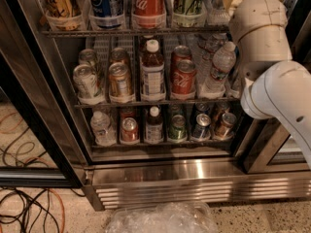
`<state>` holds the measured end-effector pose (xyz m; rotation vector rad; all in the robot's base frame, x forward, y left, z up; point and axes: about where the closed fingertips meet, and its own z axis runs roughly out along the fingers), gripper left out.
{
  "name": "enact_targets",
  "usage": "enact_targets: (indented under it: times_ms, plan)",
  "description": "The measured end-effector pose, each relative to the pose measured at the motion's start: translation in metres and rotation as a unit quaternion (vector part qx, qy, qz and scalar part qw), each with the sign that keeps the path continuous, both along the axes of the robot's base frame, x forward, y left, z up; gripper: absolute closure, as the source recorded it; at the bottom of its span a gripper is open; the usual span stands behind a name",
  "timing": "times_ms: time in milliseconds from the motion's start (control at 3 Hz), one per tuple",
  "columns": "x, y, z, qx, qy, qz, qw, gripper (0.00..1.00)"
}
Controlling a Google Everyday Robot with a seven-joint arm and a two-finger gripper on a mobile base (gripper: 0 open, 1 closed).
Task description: Pick redbull can from top shelf of fridge
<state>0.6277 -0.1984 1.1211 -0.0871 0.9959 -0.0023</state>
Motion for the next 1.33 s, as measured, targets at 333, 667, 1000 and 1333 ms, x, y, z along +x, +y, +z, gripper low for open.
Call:
enact_targets:
  times_ms: [333, 667, 1000, 1333]
  plan:
    - [-0.017, 0.008, -0.004, -0.045, -0.003, 0.024, 0.9987, 1.0]
    - [-0.038, 0.021, -0.018, -0.09, 0.017, 0.064, 0.9937, 1.0]
    - [-0.059, 0.025, -0.026, -0.126, 0.038, 0.1, 0.9862, 1.0]
    - [-0.081, 0.019, -0.032, -0.156, 0.07, 0.136, 0.9758, 1.0]
